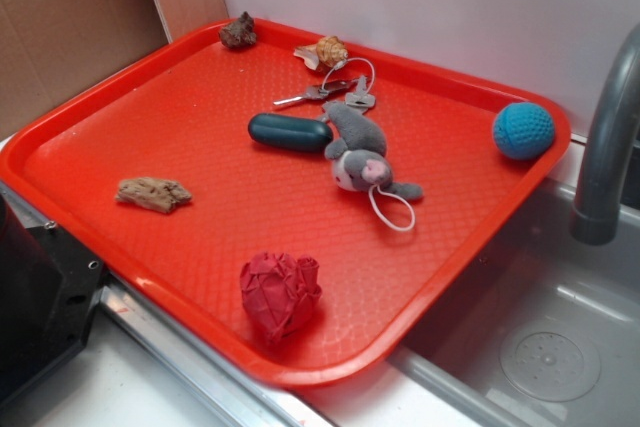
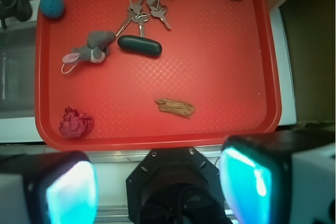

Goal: Grab the gray animal.

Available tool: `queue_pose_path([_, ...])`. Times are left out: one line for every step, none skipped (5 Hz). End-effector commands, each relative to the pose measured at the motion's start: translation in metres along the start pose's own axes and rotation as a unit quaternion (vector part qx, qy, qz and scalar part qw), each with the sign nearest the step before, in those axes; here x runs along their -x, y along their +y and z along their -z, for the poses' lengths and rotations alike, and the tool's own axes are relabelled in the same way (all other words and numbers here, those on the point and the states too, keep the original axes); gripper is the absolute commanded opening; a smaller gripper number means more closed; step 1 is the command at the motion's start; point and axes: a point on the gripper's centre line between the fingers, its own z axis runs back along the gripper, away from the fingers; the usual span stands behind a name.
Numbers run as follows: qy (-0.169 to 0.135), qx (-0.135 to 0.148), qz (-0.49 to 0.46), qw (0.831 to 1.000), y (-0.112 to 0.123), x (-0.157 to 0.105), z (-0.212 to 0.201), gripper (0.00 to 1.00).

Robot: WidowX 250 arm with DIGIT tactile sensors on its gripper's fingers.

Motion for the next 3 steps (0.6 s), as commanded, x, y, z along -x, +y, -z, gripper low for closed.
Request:
queue_pose_path([0.0, 0.0, 0.0, 1.0, 0.0, 0.0, 0.0, 1.0])
queue_pose_path([-0.004, 0.013, -0.088, 0.996, -0.02, -0.004, 0.034, 1.0])
queue_pose_path([0.023, 0.038, -0.139, 0.989, -0.058, -0.046, 0.073, 1.0])
